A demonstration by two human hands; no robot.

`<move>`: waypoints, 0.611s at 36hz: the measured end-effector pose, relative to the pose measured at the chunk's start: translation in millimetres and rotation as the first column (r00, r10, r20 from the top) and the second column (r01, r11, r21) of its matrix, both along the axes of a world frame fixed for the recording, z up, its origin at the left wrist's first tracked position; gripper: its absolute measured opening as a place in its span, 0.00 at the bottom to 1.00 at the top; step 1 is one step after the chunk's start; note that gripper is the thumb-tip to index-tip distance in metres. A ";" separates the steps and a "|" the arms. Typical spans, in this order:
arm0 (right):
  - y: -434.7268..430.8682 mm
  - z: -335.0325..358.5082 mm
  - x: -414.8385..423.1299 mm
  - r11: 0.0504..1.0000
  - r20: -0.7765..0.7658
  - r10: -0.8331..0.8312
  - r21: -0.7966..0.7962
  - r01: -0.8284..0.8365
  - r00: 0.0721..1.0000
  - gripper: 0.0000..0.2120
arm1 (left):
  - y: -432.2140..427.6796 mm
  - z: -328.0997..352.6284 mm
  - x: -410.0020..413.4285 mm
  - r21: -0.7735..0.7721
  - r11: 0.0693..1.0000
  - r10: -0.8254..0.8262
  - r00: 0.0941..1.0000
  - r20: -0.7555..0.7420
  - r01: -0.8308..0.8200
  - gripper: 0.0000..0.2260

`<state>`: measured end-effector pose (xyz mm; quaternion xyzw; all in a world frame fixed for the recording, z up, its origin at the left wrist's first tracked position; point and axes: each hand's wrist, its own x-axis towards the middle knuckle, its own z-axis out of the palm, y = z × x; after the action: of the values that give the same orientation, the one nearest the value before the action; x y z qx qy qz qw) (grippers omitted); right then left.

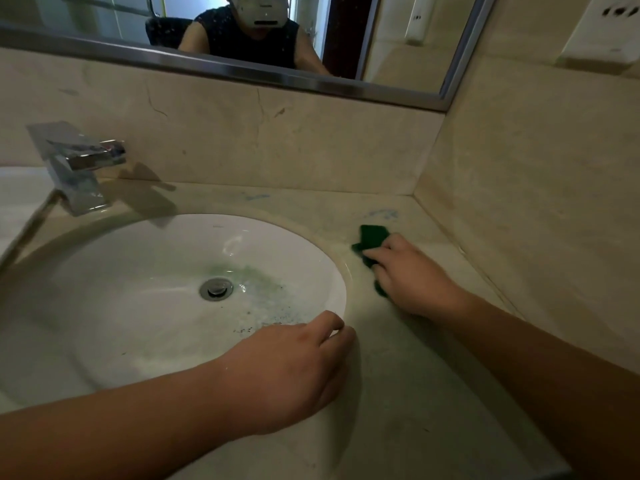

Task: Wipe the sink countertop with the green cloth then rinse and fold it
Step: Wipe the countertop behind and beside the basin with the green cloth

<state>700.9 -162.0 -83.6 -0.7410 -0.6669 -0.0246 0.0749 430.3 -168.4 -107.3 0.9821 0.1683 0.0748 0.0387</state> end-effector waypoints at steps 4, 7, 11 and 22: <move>25.8 9.4 -60.4 0.971 -0.106 0.214 -0.084 -0.224 0.971 0.16 | 2.0 -0.5 -0.2 0.013 1.000 -0.019 0.999 0.032 0.019 0.25; 30.9 29.2 -68.5 0.958 -0.206 0.272 -0.032 -0.284 0.940 0.16 | 1.3 3.3 -2.8 0.005 0.999 -0.038 0.999 0.033 0.038 0.25; 19.6 57.8 -30.9 0.979 -0.220 0.164 0.153 -0.132 0.962 0.16 | 2.8 4.6 -2.8 -0.008 1.000 -0.019 0.999 0.026 0.019 0.26; 5.8 -1.9 -23.5 0.988 -0.053 -0.155 -0.009 0.154 0.987 0.20 | 1.8 3.8 -0.4 0.013 1.000 -0.007 0.999 0.039 0.006 0.22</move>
<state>677.4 -156.2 -85.5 -0.7910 -0.6053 -0.0088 0.0888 429.8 -166.6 -103.5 0.9813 0.1638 0.0949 0.0358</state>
